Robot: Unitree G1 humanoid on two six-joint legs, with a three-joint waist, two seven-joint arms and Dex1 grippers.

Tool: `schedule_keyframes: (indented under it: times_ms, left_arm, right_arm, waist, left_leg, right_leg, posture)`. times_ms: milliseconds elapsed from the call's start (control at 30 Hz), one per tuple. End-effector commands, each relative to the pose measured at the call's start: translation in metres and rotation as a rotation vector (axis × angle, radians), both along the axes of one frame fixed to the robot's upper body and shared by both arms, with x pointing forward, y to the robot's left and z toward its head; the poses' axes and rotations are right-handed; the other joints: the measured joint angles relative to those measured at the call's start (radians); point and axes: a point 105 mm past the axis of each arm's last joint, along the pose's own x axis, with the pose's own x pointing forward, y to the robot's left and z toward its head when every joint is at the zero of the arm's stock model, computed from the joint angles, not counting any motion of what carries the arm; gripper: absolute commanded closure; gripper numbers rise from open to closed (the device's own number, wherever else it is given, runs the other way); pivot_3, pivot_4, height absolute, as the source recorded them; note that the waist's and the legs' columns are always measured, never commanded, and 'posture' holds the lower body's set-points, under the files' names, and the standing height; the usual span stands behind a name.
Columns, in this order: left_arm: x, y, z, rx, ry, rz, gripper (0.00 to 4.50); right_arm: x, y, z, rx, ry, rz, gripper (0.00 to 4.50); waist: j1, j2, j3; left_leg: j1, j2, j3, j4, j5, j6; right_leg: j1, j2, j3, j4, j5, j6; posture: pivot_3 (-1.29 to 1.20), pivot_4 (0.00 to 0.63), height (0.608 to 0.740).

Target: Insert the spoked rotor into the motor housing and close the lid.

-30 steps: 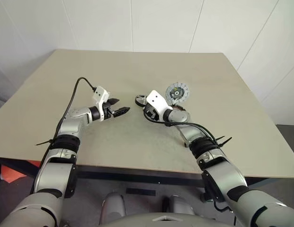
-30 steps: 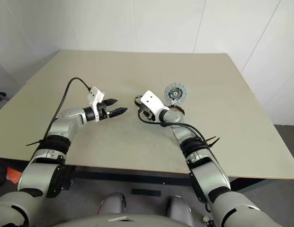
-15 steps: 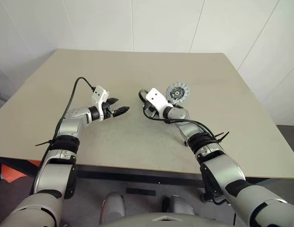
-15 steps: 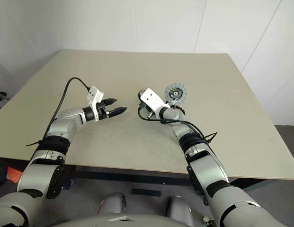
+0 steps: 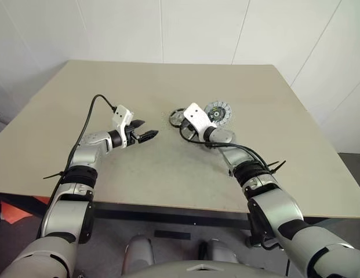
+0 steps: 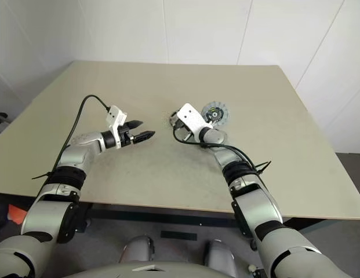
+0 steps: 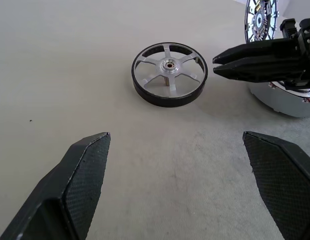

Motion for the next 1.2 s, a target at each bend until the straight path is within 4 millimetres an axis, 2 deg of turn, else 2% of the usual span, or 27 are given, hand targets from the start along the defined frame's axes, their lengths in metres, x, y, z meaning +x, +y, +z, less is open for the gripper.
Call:
schedule_keyframes:
  times_ms: [33, 167, 400, 533, 767, 867, 967, 1033, 1100, 1200]
  left_arm:
    - [0.005, 0.0, 0.017, -0.005, -0.061, 0.001, 0.0]
    - [0.005, 0.0, 0.016, -0.005, -0.06, 0.001, 0.0]
    - [0.005, 0.001, 0.016, -0.004, -0.059, 0.004, 0.0]
    - [0.005, 0.001, 0.016, -0.003, -0.058, 0.005, 0.0]
    - [0.004, 0.001, 0.015, -0.003, -0.056, 0.006, 0.0]
    - [0.005, 0.0, 0.015, -0.004, -0.056, 0.006, 0.0]
    - [0.005, -0.001, 0.015, -0.006, -0.057, 0.003, 0.0]
    - [0.005, -0.002, 0.015, -0.009, -0.055, 0.0, 0.0]
    - [0.005, -0.003, 0.014, -0.01, -0.053, -0.001, 0.0]
    - [0.006, -0.004, 0.014, -0.023, -0.045, 0.006, 0.0]
  right_arm:
    - [0.004, 0.002, 0.021, 0.027, -0.063, 0.004, 4.1]
    - [0.004, 0.002, 0.02, 0.025, -0.063, 0.001, 4.1]
    - [0.004, 0.012, 0.008, 0.055, -0.003, -0.006, 4.1]
    - [0.007, 0.012, 0.0, 0.077, 0.037, -0.034, 4.1]
    - [0.008, 0.008, 0.0, 0.11, 0.064, -0.04, 4.1]
    - [0.007, 0.01, 0.001, 0.11, 0.065, -0.028, 3.49]
    - [0.008, 0.008, 0.005, 0.09, 0.025, -0.03, 2.46]
    - [0.01, 0.006, 0.016, 0.117, -0.015, -0.04, 1.81]
    - [0.011, 0.004, 0.029, 0.16, -0.044, -0.037, 1.81]
    - [0.003, 0.002, 0.06, 0.255, -0.109, 0.008, 1.81]
  waist:
    - [0.0, 0.0, 0.0]
    - [0.0, 0.0, 0.0]
    - [-0.001, 0.0, 0.0]
    - [-0.002, 0.0, 0.0]
    - [0.0, 0.0, 0.0]
    - [0.0, 0.0, 0.0]
    - [0.0, 0.0, 0.0]
    - [0.0, 0.0, 0.0]
    - [-0.001, 0.0, 0.0]
    - [0.0, 0.0, 0.0]
  left_leg:
    - [0.0, 0.0, 0.0, 0.0, 0.0, 0.0]
    - [0.0, 0.0, 0.0, 0.0, 0.0, 0.0]
    - [0.0, 0.0, 0.0, 0.0, 0.0, 0.0]
    - [0.0, 0.0, 0.0, 0.0, 0.0, 0.0]
    - [0.0, 0.0, 0.0, 0.0, 0.0, 0.0]
    - [0.0, 0.0, 0.0, 0.0, 0.0, 0.0]
    - [0.0, 0.0, 0.0, 0.0, 0.0, 0.0]
    - [0.0, 0.0, 0.0, 0.0, 0.0, 0.0]
    - [-0.001, 0.0, 0.0, 0.0, 0.0, 0.0]
    - [-0.001, 0.0, 0.0, 0.0, 0.0, 0.0]
  right_leg:
    - [0.0, 0.0, 0.0, 0.0, 0.0, 0.0]
    - [0.0, 0.0, 0.0, 0.0, 0.0, 0.0]
    - [0.0, 0.0, 0.0, 0.0, 0.0, 0.0]
    - [0.0, 0.0, 0.0, 0.0, 0.0, 0.0]
    - [0.0, 0.0, 0.0, 0.0, 0.0, 0.0]
    - [0.0, 0.0, 0.0, 0.0, 0.0, 0.0]
    - [0.0, 0.0, 0.0, 0.0, 0.0, 0.0]
    - [-0.001, 0.0, 0.0, 0.0, 0.0, 0.0]
    - [-0.001, 0.0, 0.0, 0.0, 0.0, 0.0]
    - [-0.001, 0.0, 0.0, 0.0, 0.0, 0.0]
  posture:
    - [0.0, 0.0, 0.74]
    - [0.0, 0.0, 0.74]
    - [0.0, 0.0, 0.74]
    - [0.0, 0.0, 0.74]
    - [0.0, 0.0, 0.74]
    - [0.0, 0.0, 0.74]
    - [0.0, 0.0, 0.74]
    - [0.0, 0.0, 0.74]
    - [0.0, 0.0, 0.74]
    - [0.0, 0.0, 0.74]
